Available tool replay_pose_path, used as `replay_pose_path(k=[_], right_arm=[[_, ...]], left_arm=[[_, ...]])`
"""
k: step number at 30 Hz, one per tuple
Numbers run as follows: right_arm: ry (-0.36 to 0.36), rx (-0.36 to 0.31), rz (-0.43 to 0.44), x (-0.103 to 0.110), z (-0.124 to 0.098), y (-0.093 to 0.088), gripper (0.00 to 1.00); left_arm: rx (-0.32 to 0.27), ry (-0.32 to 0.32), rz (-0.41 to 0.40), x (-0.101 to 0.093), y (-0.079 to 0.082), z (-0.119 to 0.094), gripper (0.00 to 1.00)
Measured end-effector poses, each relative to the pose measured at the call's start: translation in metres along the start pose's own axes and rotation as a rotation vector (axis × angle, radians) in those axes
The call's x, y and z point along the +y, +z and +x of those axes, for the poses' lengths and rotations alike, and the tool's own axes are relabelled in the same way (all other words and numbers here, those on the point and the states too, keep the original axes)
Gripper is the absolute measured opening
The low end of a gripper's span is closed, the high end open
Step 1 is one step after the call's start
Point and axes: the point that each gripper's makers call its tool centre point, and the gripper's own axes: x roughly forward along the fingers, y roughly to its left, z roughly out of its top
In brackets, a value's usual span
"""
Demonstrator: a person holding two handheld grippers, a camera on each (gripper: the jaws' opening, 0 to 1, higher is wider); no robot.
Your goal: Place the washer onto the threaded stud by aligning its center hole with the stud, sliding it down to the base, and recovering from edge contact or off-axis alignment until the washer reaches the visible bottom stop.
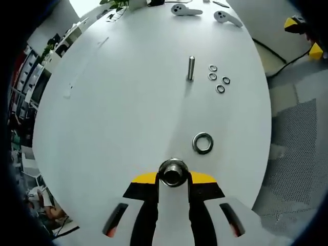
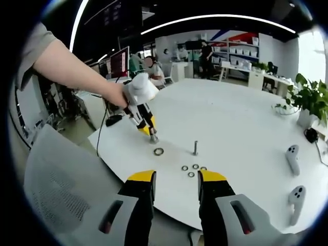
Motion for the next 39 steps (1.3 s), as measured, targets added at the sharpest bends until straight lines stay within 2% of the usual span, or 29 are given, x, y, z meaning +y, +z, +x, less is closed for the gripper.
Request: replay_pose_path(k=[9,10,18,27,32,39], right_arm=[[-0.004,0.01,-0.006,0.0,0.0,-0.002,0.34],[-0.003,0.012,-0.007,0.0,0.001,-0.002,0.34],[-0.005,0.013,-0.007,0.0,0.001,-0.002,0.34],[-0.004,0.013,-0.01,0.0,0.0,-0.002,0.34],[-0.005,0.012,-0.013,0.0,0.0,-0.002,0.34],[-0.003,0.007,-0.015,0.001,0.0,-0.001,0.34]], left_arm=[[0.003,0.016,0.012,0.0,-0.006,0.019,0.19],[0.022,0.013,0.004,0.001,-0.009,0.021,0.19],[0.034,0.006,-0.001,-0.001,-0.014,0.028,0.19],[0.028,0.003,-0.042,-0.003,-0.013,0.026,0.2],[0.023,0.015,-0.039,-0.002,-0.012,0.026,0.21],[-0.007,0.054,-0.073,0.0,-0.012,0.016,0.29]])
